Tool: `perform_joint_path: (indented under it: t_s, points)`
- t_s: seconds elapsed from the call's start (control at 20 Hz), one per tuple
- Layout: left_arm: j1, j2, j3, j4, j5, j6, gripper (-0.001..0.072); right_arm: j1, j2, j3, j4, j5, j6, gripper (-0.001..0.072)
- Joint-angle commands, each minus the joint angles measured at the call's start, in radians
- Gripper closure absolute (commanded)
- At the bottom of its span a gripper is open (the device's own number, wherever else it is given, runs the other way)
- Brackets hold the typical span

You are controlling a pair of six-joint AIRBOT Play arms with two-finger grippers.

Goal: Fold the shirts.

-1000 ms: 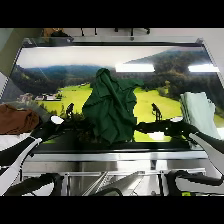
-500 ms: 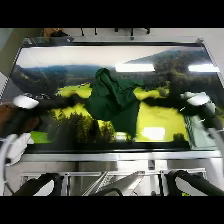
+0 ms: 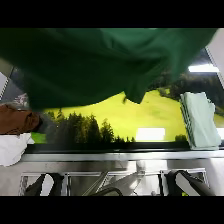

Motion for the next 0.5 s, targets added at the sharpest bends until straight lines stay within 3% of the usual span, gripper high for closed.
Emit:
perform_joint_path:
  t_s: [0.0, 0.2, 0.35, 0.45]
  points:
    - [0.192, -0.006, 0.134, 0.002, -0.006, -0.046, 0.0697, -0.031, 0.005, 0.145, -0.053, -0.115, 0.001, 0.0694]
    - [0.126, -0.094, -0.023, -0.005, -0.084, -0.043, 0.0697, -0.031, -0.082, 0.124, -0.075, -0.077, 0.094, 0.0694]
    - [-0.097, -0.215, -0.229, 0.023, -0.114, 0.047, 0.0697, -0.028, -0.23, 0.049, -0.071, 0.041, 0.188, 0.0696]
    - [-0.262, -0.322, -0.345, 0.138, -0.073, 0.086, 0.0697, -0.012, -0.339, -0.042, -0.048, 0.112, 0.193, 0.0695]
